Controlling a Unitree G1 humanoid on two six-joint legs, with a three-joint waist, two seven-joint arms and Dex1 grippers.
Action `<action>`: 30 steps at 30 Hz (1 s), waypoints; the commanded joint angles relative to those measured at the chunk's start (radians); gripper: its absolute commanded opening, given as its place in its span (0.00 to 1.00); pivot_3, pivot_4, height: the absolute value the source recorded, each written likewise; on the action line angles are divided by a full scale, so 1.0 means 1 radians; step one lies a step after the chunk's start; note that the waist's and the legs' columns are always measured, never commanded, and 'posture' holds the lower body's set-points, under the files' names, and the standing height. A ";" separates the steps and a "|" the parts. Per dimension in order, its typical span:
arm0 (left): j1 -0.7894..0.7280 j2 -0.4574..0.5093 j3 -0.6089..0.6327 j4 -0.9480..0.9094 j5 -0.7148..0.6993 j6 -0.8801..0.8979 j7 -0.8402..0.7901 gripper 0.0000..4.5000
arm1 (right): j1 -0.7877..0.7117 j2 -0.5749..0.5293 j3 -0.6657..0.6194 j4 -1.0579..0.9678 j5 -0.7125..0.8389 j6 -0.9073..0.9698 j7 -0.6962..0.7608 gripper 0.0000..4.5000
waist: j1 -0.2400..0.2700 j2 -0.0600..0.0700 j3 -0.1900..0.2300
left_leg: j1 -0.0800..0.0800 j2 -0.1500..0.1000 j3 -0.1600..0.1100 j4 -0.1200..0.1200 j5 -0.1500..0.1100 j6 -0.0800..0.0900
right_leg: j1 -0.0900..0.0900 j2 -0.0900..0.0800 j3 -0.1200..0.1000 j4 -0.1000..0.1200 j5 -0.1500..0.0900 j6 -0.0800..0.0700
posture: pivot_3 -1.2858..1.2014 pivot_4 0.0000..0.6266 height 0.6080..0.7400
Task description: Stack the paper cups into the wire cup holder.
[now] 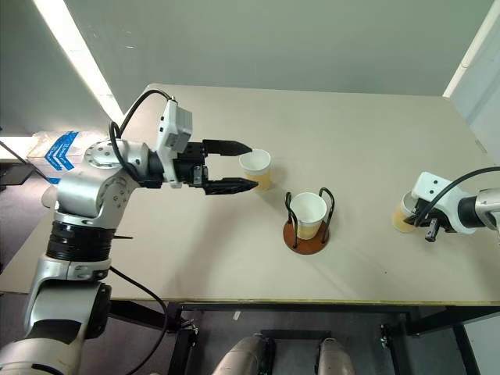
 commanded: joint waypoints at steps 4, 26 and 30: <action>0.008 0.090 0.017 0.018 -0.016 -0.013 -0.133 1.00 | -0.135 -0.103 -0.145 -0.256 0.153 0.135 0.107 0.02 | -0.002 0.000 0.000 | 0.000 0.000 -0.001 -0.003 0.001 -0.002 | -0.001 0.000 -0.001 0.000 -0.002 -0.003 | 0.52 0.24 1.00; -0.069 0.058 0.014 0.071 0.017 -0.075 -0.219 1.00 | -0.595 0.183 0.222 -0.420 0.105 0.197 0.196 0.02 | -0.007 0.000 0.000 | -0.004 0.000 -0.006 -0.006 0.008 -0.012 | -0.006 0.001 -0.003 0.000 -0.005 -0.008 | 0.52 0.24 1.00; -0.077 0.061 0.034 0.036 -0.020 -0.042 -0.210 1.00 | -0.566 0.188 0.231 -0.414 0.081 0.172 0.206 0.02 | -0.007 0.000 0.000 | -0.004 0.000 -0.006 -0.006 0.008 -0.012 | -0.006 0.001 -0.003 0.000 -0.005 -0.008 | 0.52 0.24 1.00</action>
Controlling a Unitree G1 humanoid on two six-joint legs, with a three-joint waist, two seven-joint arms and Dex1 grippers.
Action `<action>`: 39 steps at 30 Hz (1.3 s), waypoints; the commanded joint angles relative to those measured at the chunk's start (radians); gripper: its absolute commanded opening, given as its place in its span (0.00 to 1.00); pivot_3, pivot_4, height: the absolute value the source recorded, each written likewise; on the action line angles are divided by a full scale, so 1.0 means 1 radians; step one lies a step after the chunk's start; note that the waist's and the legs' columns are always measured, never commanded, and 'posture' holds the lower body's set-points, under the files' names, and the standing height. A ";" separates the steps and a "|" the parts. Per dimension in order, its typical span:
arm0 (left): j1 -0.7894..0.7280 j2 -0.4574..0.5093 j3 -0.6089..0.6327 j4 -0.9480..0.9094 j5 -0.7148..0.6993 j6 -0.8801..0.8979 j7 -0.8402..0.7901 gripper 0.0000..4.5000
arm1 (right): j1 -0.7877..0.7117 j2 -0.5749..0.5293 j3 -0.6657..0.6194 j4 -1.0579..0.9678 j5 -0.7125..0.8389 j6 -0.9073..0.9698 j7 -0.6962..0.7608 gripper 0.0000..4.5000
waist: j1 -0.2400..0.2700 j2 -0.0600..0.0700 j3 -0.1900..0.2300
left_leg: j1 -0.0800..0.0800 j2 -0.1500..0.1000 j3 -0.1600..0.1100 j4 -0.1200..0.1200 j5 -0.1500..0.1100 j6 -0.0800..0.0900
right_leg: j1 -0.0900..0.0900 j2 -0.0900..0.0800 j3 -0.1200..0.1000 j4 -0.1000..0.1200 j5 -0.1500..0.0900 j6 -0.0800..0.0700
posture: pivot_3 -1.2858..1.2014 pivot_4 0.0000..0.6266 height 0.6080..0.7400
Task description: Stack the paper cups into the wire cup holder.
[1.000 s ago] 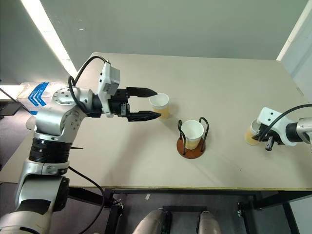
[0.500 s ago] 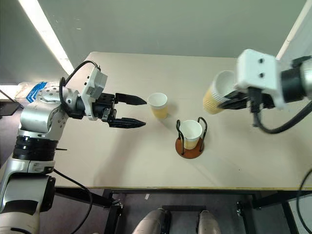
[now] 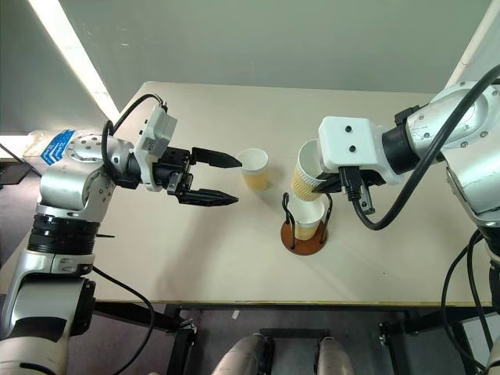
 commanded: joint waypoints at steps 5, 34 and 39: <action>-0.039 0.009 0.047 -0.063 -0.044 0.027 0.009 1.00 | 0.035 0.014 0.003 -0.023 -0.027 -0.027 0.018 0.02 | 0.000 0.000 0.000 | 0.000 0.000 0.000 0.000 0.000 0.000 | 0.000 0.000 0.000 0.001 0.000 0.000 | 0.52 0.24 1.00; -0.024 -0.011 0.033 -0.093 -0.015 0.009 0.062 1.00 | 0.108 0.133 -0.117 -0.014 -0.061 0.096 -0.135 0.84 | 0.000 0.000 0.000 | 0.001 0.000 0.000 0.001 0.000 0.000 | 0.000 0.000 0.000 0.003 0.000 0.000 | 0.52 0.24 1.00; -0.050 -0.026 -0.009 -0.085 0.096 -0.079 0.149 1.00 | 0.158 0.139 -0.275 -0.046 0.013 0.269 -0.259 0.92 | 0.003 0.000 0.000 | 0.001 0.000 0.000 0.001 0.001 -0.001 | 0.001 0.000 0.000 0.002 0.000 0.000 | 0.52 0.24 1.00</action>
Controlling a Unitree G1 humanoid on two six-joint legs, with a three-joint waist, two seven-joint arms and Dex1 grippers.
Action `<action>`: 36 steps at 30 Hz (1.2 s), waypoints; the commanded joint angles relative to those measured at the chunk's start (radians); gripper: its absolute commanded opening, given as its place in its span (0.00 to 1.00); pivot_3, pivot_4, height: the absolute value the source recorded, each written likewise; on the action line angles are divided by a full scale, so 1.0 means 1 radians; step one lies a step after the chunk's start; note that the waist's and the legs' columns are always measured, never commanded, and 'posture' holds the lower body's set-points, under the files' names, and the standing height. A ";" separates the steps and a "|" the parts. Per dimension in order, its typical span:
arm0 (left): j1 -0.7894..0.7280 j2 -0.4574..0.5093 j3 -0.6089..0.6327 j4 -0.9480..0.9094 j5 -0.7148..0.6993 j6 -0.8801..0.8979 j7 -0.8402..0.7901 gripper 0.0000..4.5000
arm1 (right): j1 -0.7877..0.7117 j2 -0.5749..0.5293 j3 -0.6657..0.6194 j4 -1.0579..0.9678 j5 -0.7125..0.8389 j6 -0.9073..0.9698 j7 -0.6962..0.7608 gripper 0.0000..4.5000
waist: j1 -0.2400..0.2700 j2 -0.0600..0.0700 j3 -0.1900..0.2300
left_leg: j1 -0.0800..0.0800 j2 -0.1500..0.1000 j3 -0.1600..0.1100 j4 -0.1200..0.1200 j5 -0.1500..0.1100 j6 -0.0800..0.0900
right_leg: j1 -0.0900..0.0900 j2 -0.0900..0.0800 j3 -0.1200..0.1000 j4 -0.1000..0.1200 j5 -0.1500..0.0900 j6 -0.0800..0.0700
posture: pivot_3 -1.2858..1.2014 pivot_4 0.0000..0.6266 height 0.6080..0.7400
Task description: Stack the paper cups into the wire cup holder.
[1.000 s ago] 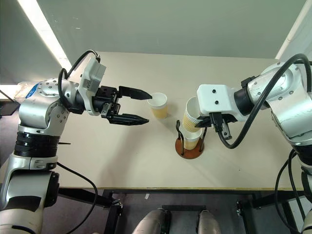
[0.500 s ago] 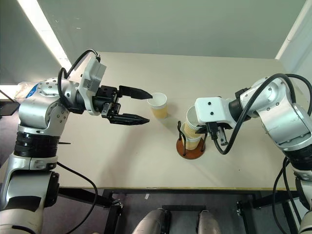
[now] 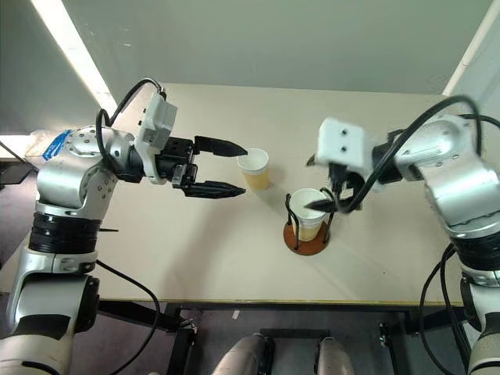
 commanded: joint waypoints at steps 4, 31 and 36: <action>-0.047 -0.010 -0.077 -0.041 0.163 -0.134 0.089 1.00 | 0.080 0.024 -0.247 -0.117 0.153 0.210 -0.139 0.92 | 0.000 0.000 0.000 | 0.000 0.000 0.000 0.000 0.000 0.000 | 0.000 0.000 0.000 0.000 0.000 0.000 | 0.52 0.24 1.00; -0.284 -0.158 -0.451 0.544 0.921 -0.640 0.431 1.00 | 0.227 0.014 -0.475 -0.263 0.635 0.298 -0.352 0.92 | 0.001 0.000 0.000 | -0.002 0.000 0.001 -0.001 -0.002 0.000 | -0.002 0.000 0.001 -0.001 0.002 0.006 | 0.52 0.24 1.00; -0.309 -0.191 -0.465 0.639 0.938 -0.697 0.427 0.96 | 0.242 -0.003 -0.479 -0.261 0.662 0.270 -0.362 0.92 | 0.003 0.000 0.000 | -0.002 0.000 0.001 -0.001 -0.002 0.000 | -0.003 0.000 0.001 -0.001 0.004 0.010 | 0.52 0.24 1.00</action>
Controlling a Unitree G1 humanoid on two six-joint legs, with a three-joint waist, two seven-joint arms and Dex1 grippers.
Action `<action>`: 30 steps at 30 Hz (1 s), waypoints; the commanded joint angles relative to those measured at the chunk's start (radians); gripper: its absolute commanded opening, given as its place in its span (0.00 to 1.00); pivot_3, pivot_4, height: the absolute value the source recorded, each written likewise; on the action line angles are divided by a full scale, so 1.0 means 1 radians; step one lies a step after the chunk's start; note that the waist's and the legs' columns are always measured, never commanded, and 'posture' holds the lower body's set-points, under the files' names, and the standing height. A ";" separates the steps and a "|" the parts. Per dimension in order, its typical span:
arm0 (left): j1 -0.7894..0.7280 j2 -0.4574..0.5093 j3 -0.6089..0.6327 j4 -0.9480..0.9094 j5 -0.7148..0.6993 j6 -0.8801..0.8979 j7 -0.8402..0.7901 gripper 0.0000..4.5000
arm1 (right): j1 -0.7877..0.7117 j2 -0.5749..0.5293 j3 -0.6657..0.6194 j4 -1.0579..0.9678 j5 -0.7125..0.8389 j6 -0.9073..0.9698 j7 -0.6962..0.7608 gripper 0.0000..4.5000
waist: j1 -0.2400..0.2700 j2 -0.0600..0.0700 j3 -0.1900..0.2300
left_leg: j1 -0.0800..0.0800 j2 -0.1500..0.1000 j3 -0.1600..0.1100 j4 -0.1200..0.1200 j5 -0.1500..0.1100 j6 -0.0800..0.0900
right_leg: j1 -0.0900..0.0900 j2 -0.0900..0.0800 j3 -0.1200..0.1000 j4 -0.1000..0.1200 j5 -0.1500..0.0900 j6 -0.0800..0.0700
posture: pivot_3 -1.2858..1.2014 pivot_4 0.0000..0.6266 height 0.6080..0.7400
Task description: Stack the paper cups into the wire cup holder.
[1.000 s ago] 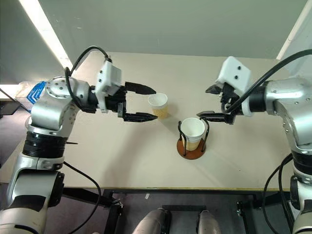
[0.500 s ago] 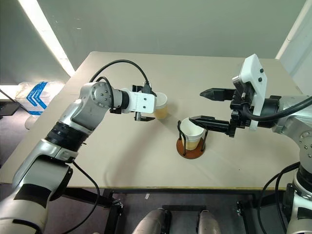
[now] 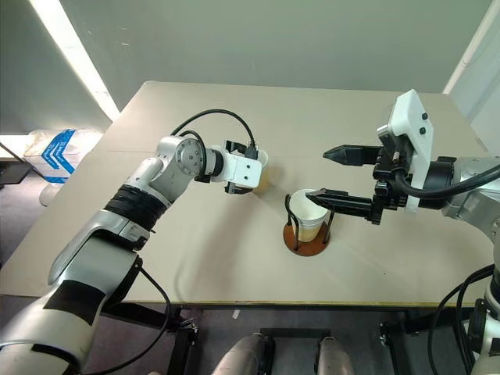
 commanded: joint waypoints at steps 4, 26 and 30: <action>-0.059 -0.022 0.008 0.076 -0.002 -0.092 -0.029 0.70 | 0.010 -0.033 -0.028 -0.011 0.048 -0.056 -0.018 0.92 | 0.001 0.000 0.000 | 0.000 0.000 0.000 0.000 0.000 0.000 | 0.000 0.000 0.000 0.000 0.000 0.000 | 0.52 0.24 1.00; 0.000 0.066 0.160 -0.165 -0.380 -0.011 -0.579 0.01 | 0.140 -0.109 -0.151 0.059 0.149 -0.185 -0.039 0.92 | 0.005 0.000 0.000 | -0.001 0.000 0.001 0.002 -0.001 0.002 | 0.000 0.000 0.000 0.000 0.002 0.003 | 0.52 0.24 1.00; -0.007 0.114 0.176 -0.368 -0.587 0.192 -0.685 0.01 | 0.227 -0.093 -0.202 0.015 0.192 -0.189 -0.073 0.92 | 0.004 0.000 0.000 | -0.003 0.000 0.001 0.003 -0.001 0.002 | 0.000 0.000 0.000 -0.001 0.002 0.004 | 0.52 0.24 1.00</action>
